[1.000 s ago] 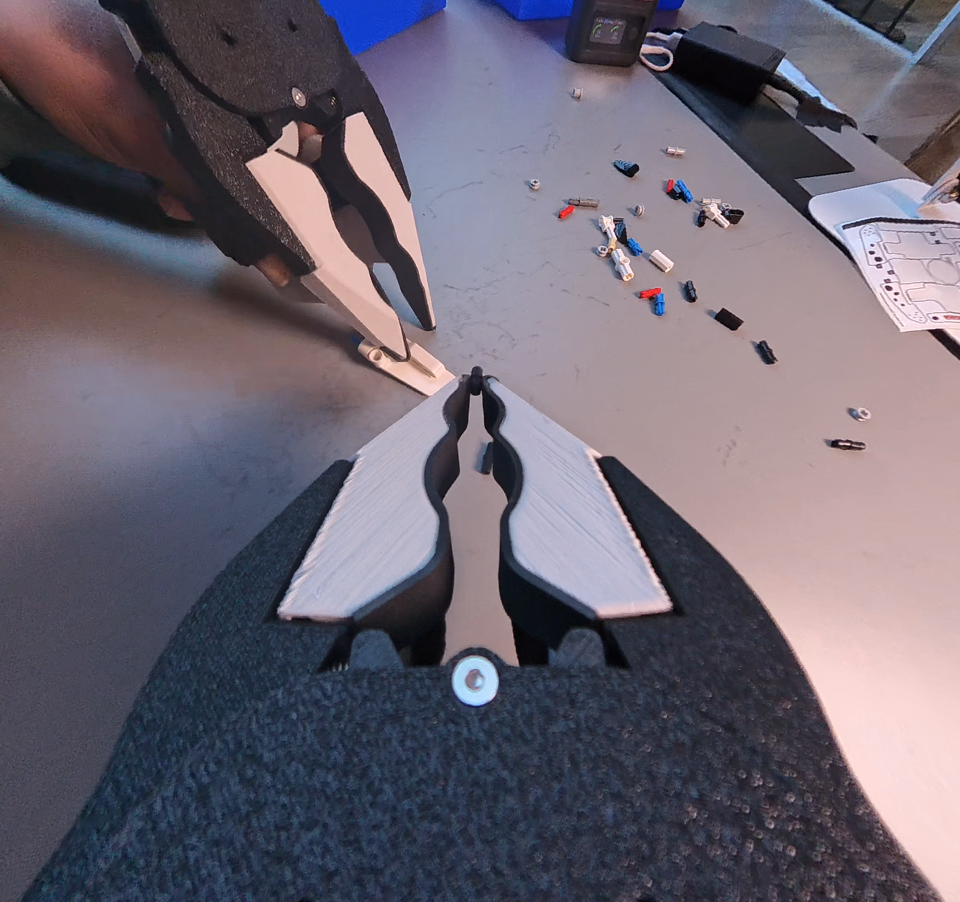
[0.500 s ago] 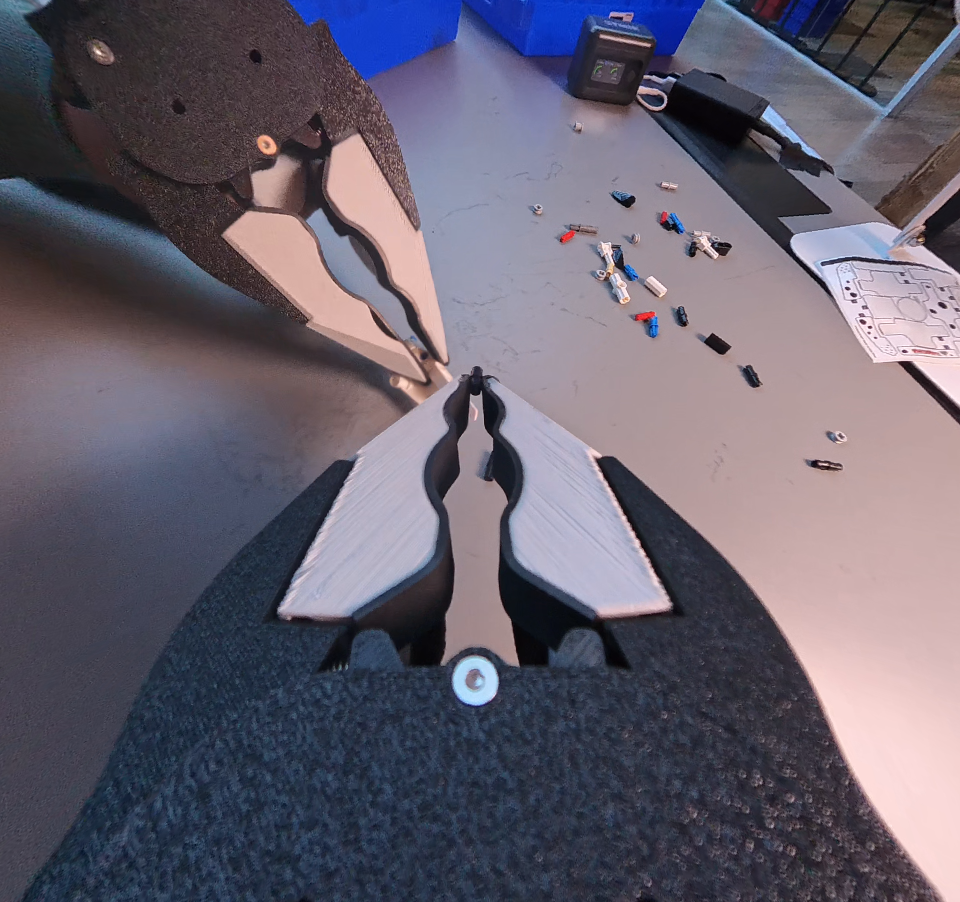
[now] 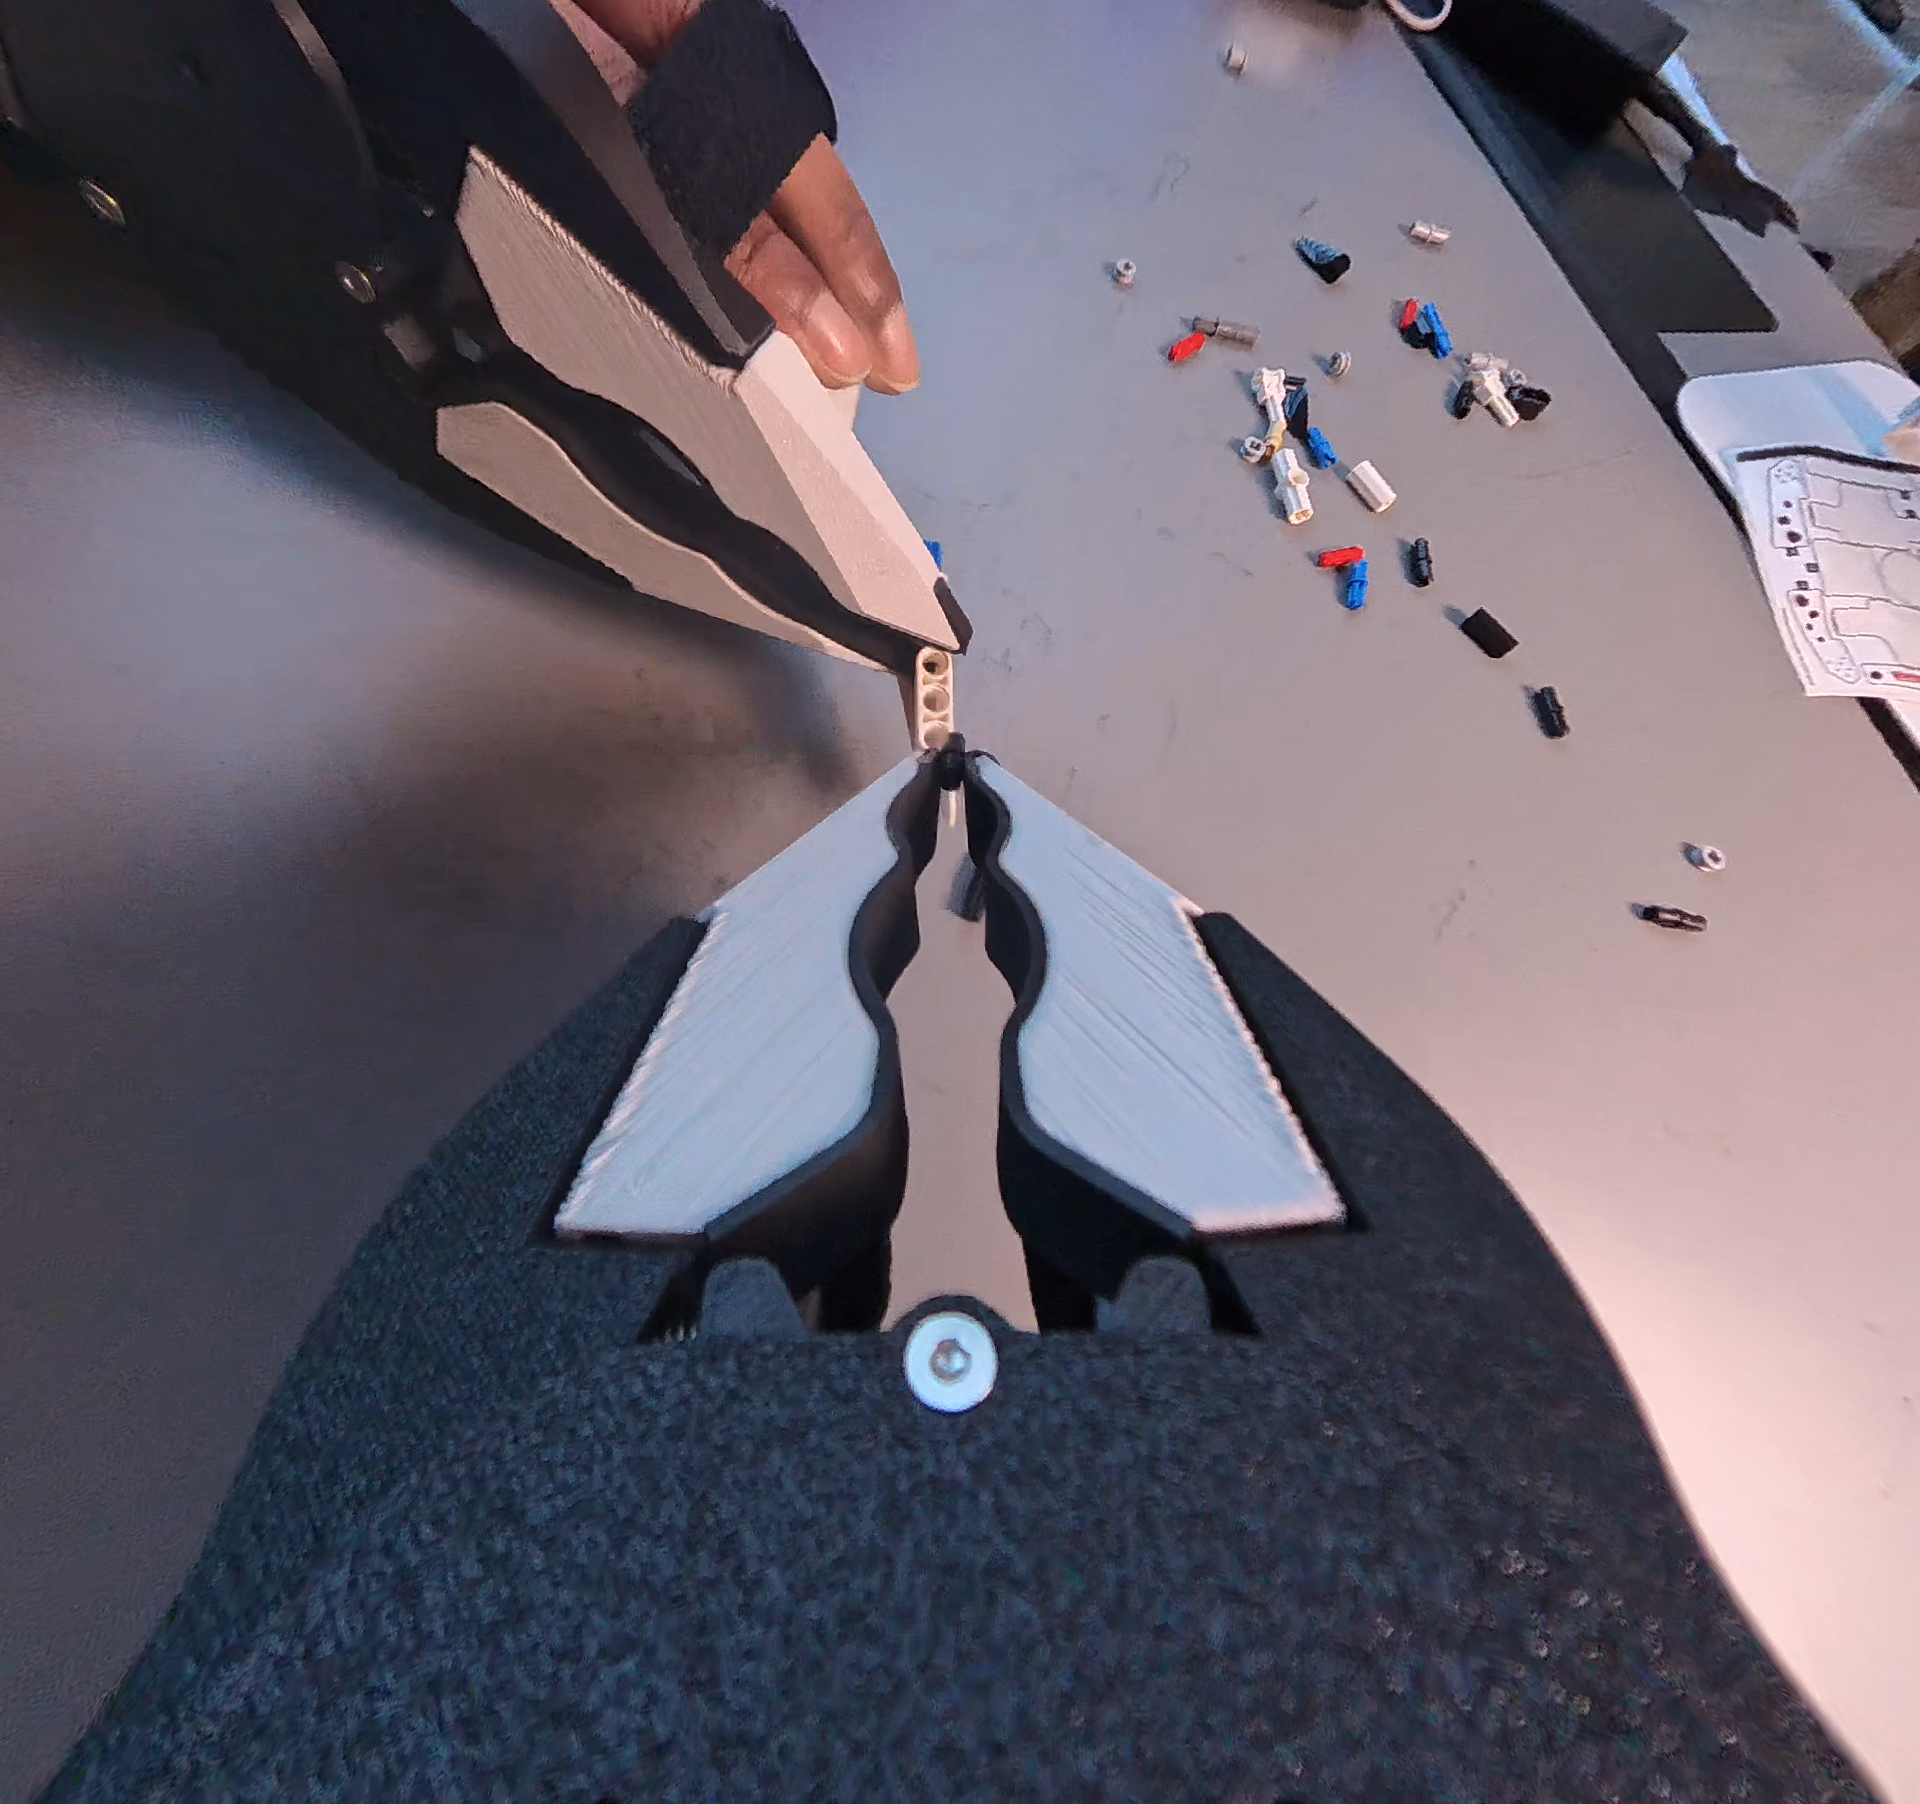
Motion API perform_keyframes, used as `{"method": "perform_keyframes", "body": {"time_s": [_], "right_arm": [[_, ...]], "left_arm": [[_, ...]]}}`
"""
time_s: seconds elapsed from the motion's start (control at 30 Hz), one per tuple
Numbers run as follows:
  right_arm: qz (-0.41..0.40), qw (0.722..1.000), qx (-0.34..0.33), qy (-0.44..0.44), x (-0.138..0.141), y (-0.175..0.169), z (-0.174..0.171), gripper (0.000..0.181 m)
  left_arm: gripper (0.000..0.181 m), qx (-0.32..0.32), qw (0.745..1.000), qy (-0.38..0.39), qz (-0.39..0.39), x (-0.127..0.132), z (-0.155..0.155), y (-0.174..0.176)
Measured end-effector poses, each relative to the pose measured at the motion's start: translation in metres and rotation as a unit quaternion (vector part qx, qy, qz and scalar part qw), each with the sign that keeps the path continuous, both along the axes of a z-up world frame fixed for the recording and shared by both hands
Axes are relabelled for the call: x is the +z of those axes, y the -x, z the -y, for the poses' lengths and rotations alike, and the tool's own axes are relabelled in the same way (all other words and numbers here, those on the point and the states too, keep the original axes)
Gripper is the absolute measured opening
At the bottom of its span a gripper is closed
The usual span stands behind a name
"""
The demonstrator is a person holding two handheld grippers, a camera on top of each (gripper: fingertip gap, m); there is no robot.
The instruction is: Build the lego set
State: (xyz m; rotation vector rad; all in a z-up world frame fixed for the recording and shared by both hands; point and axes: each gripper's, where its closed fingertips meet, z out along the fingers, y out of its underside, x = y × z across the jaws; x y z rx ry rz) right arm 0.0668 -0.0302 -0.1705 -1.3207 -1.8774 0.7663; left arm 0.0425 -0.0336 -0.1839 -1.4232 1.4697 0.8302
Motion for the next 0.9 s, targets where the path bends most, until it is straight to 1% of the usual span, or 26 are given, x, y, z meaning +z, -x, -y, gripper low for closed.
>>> {"method": "perform_keyframes", "body": {"time_s": [0.1, 0.27, 0.4, 0.63, 0.73, 0.9], "right_arm": [[0.034, 0.999, 0.005, 0.0, -0.007, -0.001, -0.001, 0.004], [0.067, 0.997, 0.035, 0.004, -0.007, 0.0, 0.008, 0.004], [0.112, 0.992, 0.052, -0.019, -0.011, -0.002, 0.011, 0.004], [0.203, 0.973, 0.104, -0.042, -0.016, -0.01, 0.018, 0.004], [0.221, 0.966, 0.118, -0.061, -0.016, -0.009, 0.02, 0.004], [0.235, 0.962, 0.12, -0.067, -0.019, -0.011, 0.023, 0.004]], "left_arm": [[0.008, -0.015, 1.0, -0.002, 0.004, -0.002, 0.001, -0.001], [0.007, -0.03, 1.0, 0.005, 0.006, -0.004, 0.004, -0.006], [0.007, -0.036, 0.999, 0.014, 0.009, -0.005, 0.007, -0.008], [0.007, -0.05, 0.998, 0.033, 0.007, -0.008, 0.013, -0.016], [0.007, -0.046, 0.998, 0.045, 0.013, -0.009, 0.015, -0.017], [0.007, -0.041, 0.997, 0.061, 0.024, -0.01, 0.019, -0.019]]}}
